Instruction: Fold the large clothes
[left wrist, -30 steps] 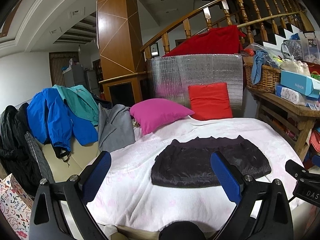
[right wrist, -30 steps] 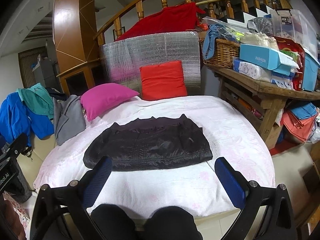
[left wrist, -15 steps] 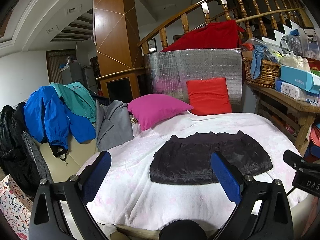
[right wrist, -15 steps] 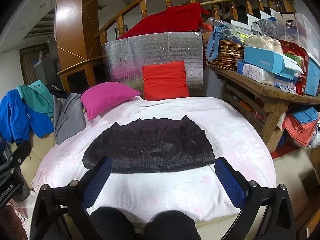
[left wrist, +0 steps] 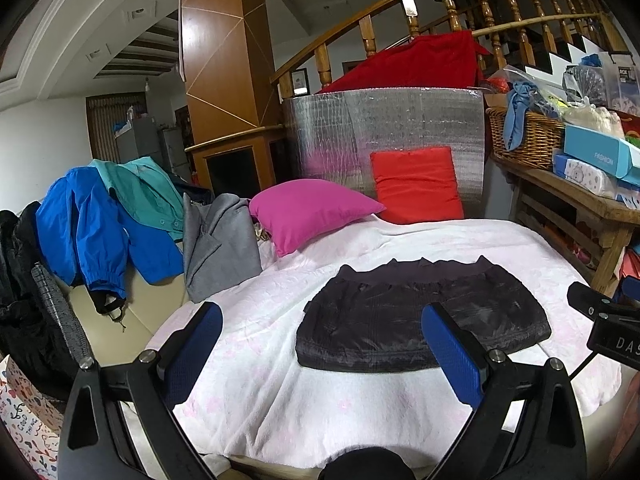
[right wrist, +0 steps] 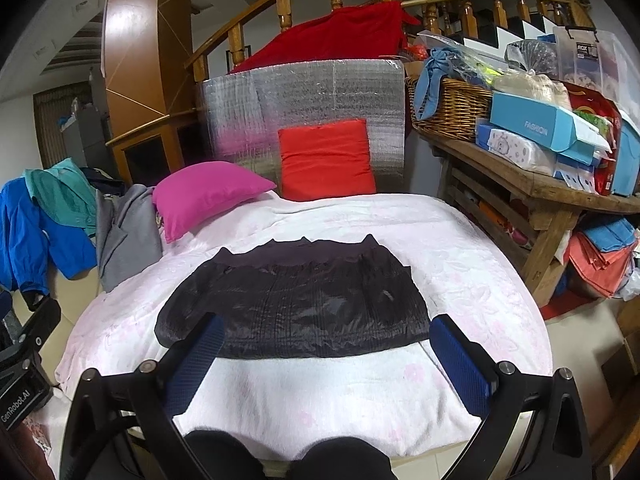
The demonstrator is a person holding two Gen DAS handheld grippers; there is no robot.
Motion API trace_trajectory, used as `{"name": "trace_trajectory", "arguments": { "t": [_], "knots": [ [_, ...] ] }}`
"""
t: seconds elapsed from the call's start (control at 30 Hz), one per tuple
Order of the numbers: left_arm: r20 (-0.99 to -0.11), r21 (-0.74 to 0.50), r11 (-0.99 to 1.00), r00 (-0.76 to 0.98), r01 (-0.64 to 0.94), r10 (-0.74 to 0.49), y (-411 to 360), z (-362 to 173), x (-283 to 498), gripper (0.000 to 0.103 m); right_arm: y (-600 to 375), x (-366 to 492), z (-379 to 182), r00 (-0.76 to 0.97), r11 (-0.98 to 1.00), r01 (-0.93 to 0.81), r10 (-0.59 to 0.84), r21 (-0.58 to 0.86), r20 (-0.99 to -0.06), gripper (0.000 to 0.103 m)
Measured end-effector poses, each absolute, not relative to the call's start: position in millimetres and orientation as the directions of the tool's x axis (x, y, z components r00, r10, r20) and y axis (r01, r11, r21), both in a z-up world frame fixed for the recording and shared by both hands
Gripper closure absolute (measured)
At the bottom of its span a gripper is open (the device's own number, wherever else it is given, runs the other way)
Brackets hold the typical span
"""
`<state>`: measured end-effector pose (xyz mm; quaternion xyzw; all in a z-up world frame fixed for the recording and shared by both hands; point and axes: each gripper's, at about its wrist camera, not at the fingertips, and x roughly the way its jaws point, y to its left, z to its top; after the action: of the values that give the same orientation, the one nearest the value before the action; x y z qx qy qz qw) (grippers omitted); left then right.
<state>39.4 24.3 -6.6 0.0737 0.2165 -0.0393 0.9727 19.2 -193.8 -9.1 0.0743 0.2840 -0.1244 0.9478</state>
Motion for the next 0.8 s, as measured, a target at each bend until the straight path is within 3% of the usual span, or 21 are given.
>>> {"name": "trace_trajectory", "arguments": {
  "t": [0.8],
  "knots": [
    [-0.485, 0.139, 0.983, 0.874, 0.117, -0.036, 9, -27, 103, 0.003, -206, 85, -35, 0.763, 0.952, 0.298, -0.196, 0.067, -0.616, 0.0]
  ]
}}
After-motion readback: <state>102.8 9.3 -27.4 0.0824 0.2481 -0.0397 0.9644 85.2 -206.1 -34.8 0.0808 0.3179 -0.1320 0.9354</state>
